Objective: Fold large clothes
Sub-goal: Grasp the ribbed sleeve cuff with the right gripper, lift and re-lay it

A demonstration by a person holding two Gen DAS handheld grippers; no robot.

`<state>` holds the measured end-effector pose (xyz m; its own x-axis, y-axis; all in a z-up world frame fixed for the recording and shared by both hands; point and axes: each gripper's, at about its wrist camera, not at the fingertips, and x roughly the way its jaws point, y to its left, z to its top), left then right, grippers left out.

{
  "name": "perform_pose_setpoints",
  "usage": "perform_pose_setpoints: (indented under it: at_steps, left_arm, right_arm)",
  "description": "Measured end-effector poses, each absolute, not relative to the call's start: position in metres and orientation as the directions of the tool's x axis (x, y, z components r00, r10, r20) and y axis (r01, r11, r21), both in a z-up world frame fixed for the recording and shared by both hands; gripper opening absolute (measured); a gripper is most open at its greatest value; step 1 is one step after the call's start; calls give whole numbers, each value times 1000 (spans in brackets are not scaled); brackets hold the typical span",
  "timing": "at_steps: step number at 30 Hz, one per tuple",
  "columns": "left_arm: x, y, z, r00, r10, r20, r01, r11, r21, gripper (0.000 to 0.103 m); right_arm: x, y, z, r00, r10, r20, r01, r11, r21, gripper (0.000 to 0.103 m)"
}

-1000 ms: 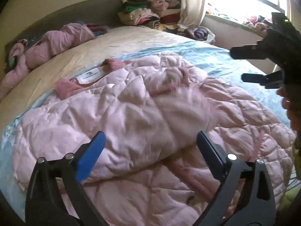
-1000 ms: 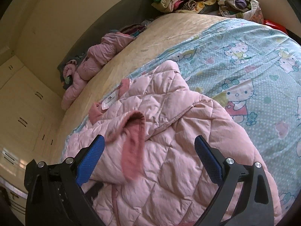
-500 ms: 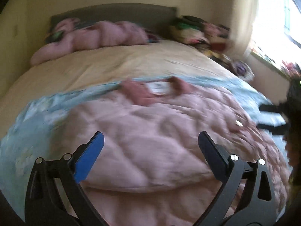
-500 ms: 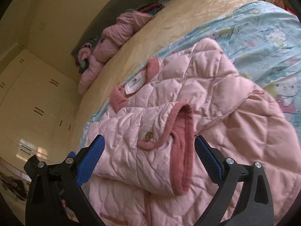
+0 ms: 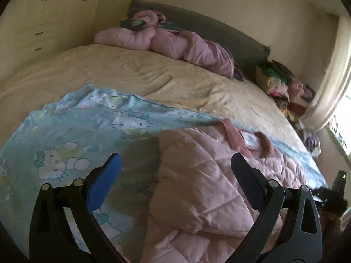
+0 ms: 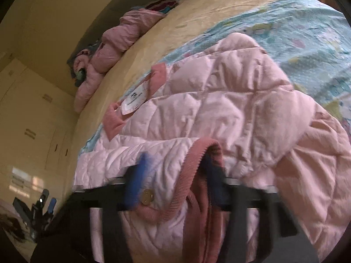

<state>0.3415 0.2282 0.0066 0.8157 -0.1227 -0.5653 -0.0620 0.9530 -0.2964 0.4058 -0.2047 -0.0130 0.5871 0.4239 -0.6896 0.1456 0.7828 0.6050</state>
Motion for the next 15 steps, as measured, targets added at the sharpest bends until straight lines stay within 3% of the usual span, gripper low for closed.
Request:
perform_pose_setpoints:
  at_steps: [1, 3, 9, 15]
  left_arm:
    - [341, 231, 7, 818, -120, -563, -68, 951, -303, 94]
    - [341, 235, 7, 821, -116, -559, -82, 945, -316, 94]
    - [352, 226, -2, 794, -182, -580, -55, 928, -368, 94]
    - [362, 186, -10, 772, -200, -603, -3, 948, -318, 94]
  right_arm:
    - [407, -202, -8, 593, 415, -690, 127, 798, 589, 11]
    - [410, -195, 17, 633, 408, -658, 44, 829, 557, 8]
    - [418, -171, 106, 748, 375, -548, -186, 911, 369, 6]
    - [438, -163, 121, 779, 288, -557, -212, 957, 198, 6]
